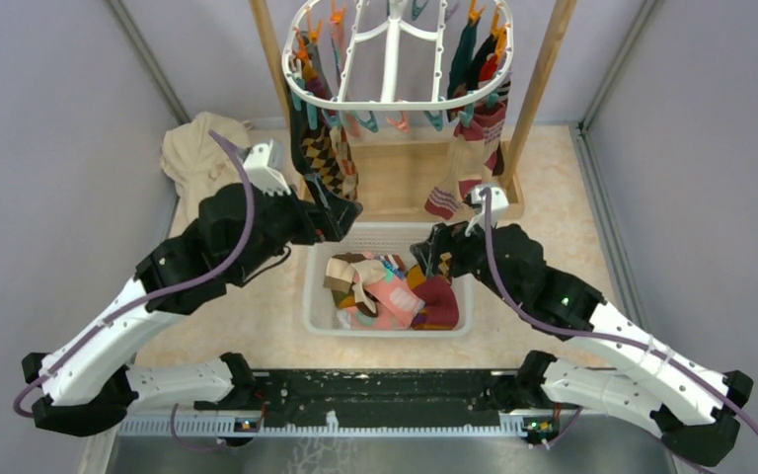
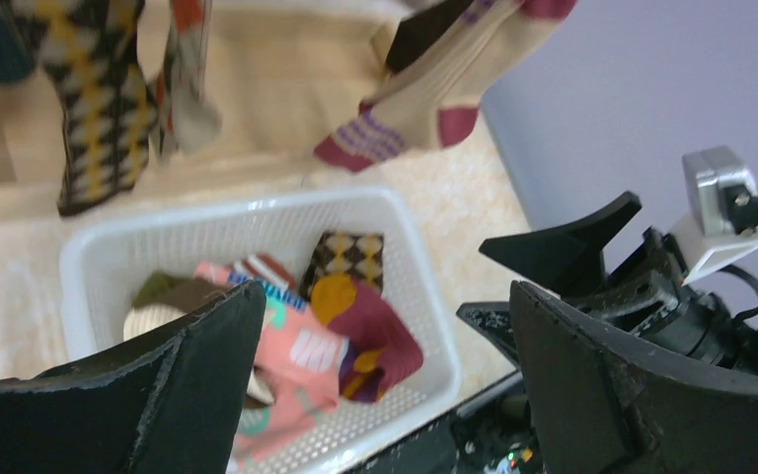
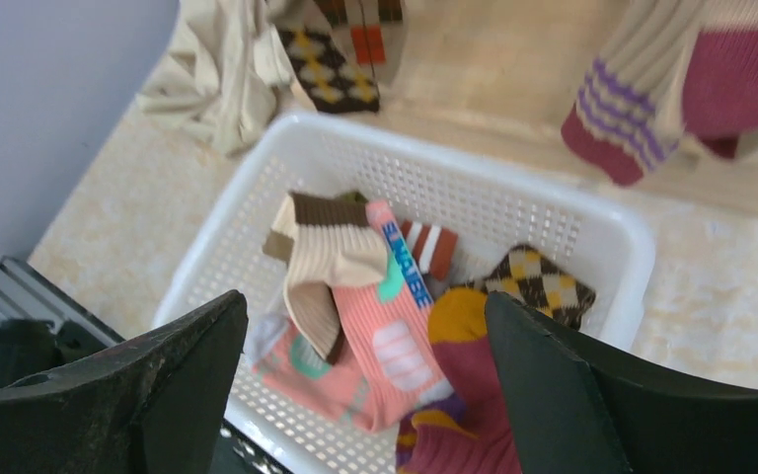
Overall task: Remove the socks clipped to the hanger
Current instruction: Remove the sock from the hanger.
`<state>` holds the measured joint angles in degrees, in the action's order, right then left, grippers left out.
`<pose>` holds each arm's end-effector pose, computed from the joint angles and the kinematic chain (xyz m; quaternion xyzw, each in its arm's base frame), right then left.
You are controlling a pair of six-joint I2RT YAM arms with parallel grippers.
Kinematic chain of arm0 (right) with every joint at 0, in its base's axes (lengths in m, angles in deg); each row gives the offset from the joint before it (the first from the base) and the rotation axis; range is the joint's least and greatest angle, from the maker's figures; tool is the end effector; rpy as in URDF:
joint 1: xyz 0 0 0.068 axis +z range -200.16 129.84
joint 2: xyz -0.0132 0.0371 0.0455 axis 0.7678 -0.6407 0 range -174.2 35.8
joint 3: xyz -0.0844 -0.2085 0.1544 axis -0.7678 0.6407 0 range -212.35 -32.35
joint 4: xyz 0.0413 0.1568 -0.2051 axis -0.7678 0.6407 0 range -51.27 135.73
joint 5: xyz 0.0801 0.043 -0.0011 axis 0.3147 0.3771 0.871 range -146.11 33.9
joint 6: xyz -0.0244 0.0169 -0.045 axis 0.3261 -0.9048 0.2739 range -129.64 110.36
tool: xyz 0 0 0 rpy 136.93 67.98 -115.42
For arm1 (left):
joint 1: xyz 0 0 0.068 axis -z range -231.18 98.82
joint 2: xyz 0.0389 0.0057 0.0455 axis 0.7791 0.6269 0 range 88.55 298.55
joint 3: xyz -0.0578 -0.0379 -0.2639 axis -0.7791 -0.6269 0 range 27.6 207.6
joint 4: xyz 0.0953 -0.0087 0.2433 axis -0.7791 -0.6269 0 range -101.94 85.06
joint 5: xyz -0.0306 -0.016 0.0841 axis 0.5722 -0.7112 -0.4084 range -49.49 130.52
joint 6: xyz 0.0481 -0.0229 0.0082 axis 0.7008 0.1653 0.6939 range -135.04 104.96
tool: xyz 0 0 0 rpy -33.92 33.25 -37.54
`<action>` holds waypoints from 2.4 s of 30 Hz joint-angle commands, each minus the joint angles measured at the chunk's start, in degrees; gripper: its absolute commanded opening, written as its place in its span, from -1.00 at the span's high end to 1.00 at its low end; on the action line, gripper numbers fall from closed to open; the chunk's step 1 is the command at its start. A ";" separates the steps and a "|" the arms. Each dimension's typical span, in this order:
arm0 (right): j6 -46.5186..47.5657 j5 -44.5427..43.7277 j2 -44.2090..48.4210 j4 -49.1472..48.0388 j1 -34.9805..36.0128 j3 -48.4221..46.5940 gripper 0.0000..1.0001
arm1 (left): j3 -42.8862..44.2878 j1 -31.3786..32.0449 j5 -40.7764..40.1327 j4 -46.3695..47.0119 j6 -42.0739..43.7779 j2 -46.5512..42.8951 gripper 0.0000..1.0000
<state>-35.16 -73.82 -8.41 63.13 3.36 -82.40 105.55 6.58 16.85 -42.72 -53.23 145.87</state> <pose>0.1102 0.1308 0.3478 -0.1068 0.8001 0.2706 0.5246 0.1121 -0.1510 0.4467 0.0138 0.7968 -0.3213 0.5116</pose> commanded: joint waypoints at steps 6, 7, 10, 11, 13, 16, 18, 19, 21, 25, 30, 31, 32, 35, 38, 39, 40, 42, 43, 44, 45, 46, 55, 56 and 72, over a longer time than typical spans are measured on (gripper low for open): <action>9.94 -2.92 -5.92 -0.11 0.42 -22.16 -0.81 | 18.80 0.21 -2.36 -1.77 13.25 2.53 -0.98; 10.76 -3.17 -6.93 0.61 0.38 -24.65 -0.81 | 20.24 0.23 -2.63 -1.77 14.32 2.53 -0.98; 12.77 -4.27 -9.39 2.07 0.37 -30.00 -0.81 | 22.21 0.21 -2.71 -0.09 18.56 1.66 -0.98; 13.44 -4.52 -10.09 2.13 0.36 -31.23 -0.82 | 22.39 0.17 -3.14 0.69 20.27 1.21 -0.98; 14.85 -5.05 -11.38 2.26 0.36 -34.22 -0.83 | 22.40 0.20 -4.66 1.77 23.89 0.29 -0.98; 16.10 -7.93 -13.36 3.05 0.36 -37.23 -0.85 | 23.41 0.18 -7.29 1.39 28.27 -0.08 -0.98; 16.70 -9.43 -14.42 3.19 0.38 -38.11 -0.85 | 23.01 0.20 -8.86 1.51 29.97 -0.16 -0.98; 16.91 -9.93 -15.11 2.94 0.36 -38.31 -0.87 | 22.51 0.23 -9.61 1.98 30.54 -0.19 -0.98; 17.04 -10.37 -16.62 2.48 0.24 -38.70 -0.87 | 20.56 0.16 -10.26 3.77 31.71 -0.57 -0.98; 14.66 -7.95 -19.66 2.54 -2.12 -40.32 -0.88 | 16.51 0.15 -11.27 7.09 33.55 -0.40 -0.98; 8.90 -0.70 -20.49 1.87 -8.30 -37.45 -0.87 | 9.33 -0.72 -8.71 10.46 32.24 -0.58 -0.98; 8.56 -0.33 -20.15 1.41 -8.32 -36.27 -0.86 | 7.41 -0.93 -8.47 11.02 31.70 -0.85 -0.98; 8.29 -0.04 -19.73 1.06 -8.34 -35.08 -0.86 | 5.14 -1.16 -8.04 12.35 31.31 -1.48 -0.98; 8.77 0.37 -18.35 0.83 -8.38 -31.67 -0.86 | -1.77 -1.93 -7.97 15.76 29.91 -2.71 -0.98; 9.42 1.29 -17.39 0.95 -8.43 -28.97 -0.86 | -9.61 -2.20 -10.02 18.51 29.23 -3.35 -0.98; 9.45 1.76 -16.83 0.73 -8.44 -27.79 -0.86 | -12.27 -2.21 -10.73 20.73 29.45 -3.96 -0.98; 9.44 2.09 -16.28 0.47 -8.43 -26.53 -0.86 | -15.32 -2.21 -11.25 23.57 29.80 -4.97 -0.98; 9.04 2.85 -14.90 -0.12 -8.38 -23.84 -0.86 | -20.78 -2.23 -12.24 29.99 31.12 -6.29 -0.98; 8.56 3.06 -14.15 -0.50 -8.40 -22.30 -0.86 | -23.00 -2.21 -12.98 32.46 31.70 -6.23 -0.98; 7.98 3.16 -13.35 -0.95 -8.43 -20.83 -0.86 | -24.91 -2.21 -13.80 35.05 32.71 -5.76 -0.97; 7.30 3.34 -12.55 -1.47 -8.38 -19.39 -0.86 | -26.27 -2.21 -14.71 36.92 33.31 -4.82 -0.97; 6.68 3.80 -11.90 -2.22 -8.45 -17.83 -0.86 | -27.13 -2.23 -15.73 38.05 33.32 -3.77 -0.95; 3.68 6.51 -9.36 -6.26 -8.43 -9.28 -0.84 | -35.61 -3.33 -22.49 57.86 36.89 6.02 -0.93; 3.78 6.76 -9.61 -6.29 -8.43 -9.06 -0.84 | -35.82 -4.08 -22.02 59.26 36.89 7.38 -0.94; 5.10 7.35 -11.70 -6.43 -8.69 -8.26 -0.85 | -35.62 -10.62 -15.61 74.96 36.64 22.14 -0.93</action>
<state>-30.46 -66.89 -20.02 59.46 -5.08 -90.40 69.29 -3.10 -1.55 25.47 -16.84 166.09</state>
